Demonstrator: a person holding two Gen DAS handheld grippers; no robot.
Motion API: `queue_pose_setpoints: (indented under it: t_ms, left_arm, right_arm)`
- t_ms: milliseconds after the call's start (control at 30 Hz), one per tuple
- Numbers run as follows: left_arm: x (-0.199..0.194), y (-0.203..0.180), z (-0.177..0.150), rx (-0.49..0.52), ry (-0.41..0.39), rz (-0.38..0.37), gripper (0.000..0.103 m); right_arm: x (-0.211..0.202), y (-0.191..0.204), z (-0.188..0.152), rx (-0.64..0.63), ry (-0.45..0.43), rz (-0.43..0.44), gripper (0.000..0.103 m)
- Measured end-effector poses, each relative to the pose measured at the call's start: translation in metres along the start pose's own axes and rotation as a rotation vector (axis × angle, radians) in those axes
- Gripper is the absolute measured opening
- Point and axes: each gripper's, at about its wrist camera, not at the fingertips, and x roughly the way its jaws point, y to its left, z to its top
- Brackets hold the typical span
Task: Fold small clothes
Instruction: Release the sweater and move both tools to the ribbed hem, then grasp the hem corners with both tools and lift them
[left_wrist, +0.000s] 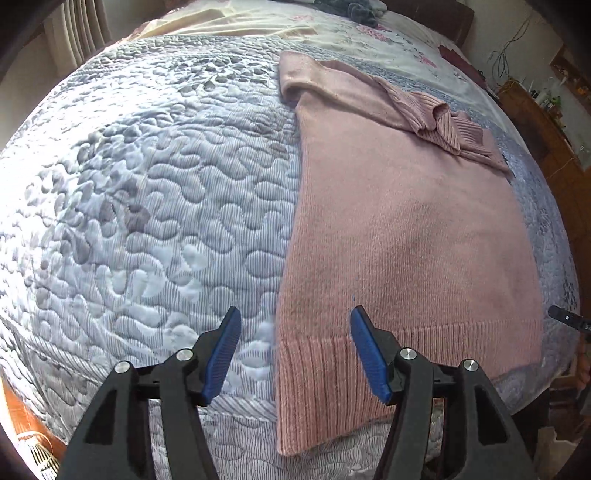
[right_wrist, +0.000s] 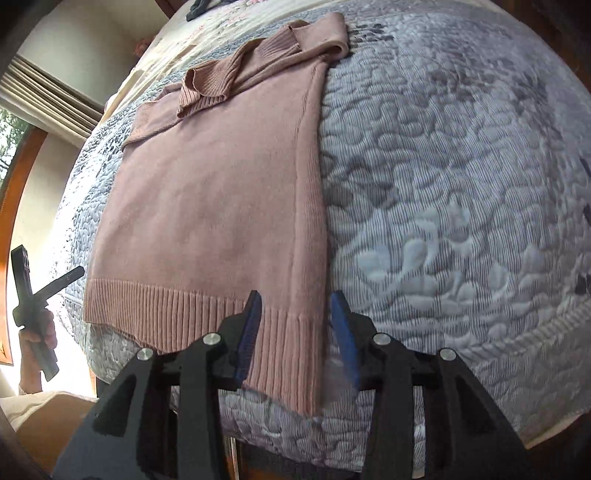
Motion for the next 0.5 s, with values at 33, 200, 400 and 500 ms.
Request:
queue_pose_setpoints:
  t_ms: [33,200,400,500]
  left_arm:
    - [0.002,0.002,-0.009,-0.006,0.015,0.001,0.062]
    - [0.011,0.005,-0.039,-0.028,0.051,0.013,0.063]
    - [0.006,0.009,-0.049,-0.071,0.058,-0.061,0.063]
    - [0.008,0.004,-0.054,-0.049,0.068,-0.051,0.062]
  right_arm:
    - [0.002,-0.004,-0.008,0.011,0.008,-0.007,0.041]
    - [0.014,-0.014,-0.034,0.047,0.042,0.017,0.041]
    - [0.018,-0.003,-0.034,0.022,0.055,0.052,0.04]
    - [0.024,0.002,-0.035,0.006,0.07,0.057,0.034]
